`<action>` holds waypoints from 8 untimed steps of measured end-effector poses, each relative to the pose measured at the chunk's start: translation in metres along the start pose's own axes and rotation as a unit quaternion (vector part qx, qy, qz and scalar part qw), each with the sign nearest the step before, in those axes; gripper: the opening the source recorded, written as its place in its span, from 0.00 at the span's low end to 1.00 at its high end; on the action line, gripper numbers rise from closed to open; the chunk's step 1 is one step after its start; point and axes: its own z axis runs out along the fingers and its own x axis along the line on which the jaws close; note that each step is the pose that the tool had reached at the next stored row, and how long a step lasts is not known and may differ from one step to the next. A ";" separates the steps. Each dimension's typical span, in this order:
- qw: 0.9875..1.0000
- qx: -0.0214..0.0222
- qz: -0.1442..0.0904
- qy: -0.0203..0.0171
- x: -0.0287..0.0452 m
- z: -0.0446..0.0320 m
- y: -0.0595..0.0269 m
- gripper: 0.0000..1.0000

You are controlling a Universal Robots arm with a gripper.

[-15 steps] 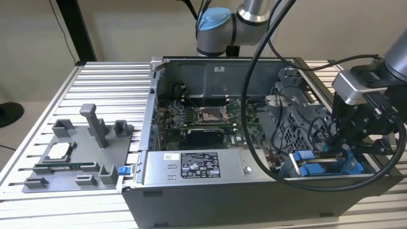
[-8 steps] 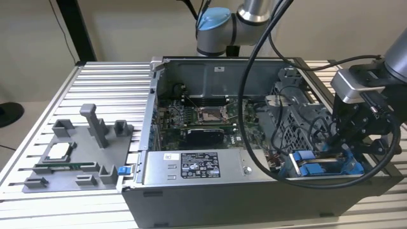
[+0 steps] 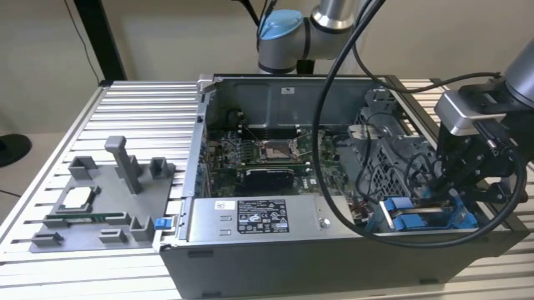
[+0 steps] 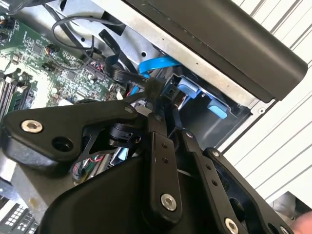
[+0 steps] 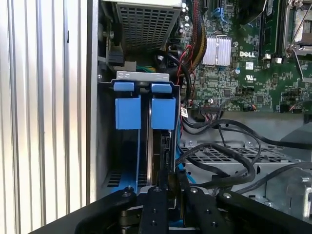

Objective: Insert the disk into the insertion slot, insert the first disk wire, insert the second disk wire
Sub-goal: 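Insert the first disk wire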

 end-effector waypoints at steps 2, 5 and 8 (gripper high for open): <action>1.000 0.000 0.000 0.000 0.0000 0.0000 0.0000 0.00; 1.000 0.001 0.000 0.000 0.0000 -0.0002 0.0007 0.00; 1.000 0.004 0.001 0.001 0.0000 -0.0002 0.0019 0.00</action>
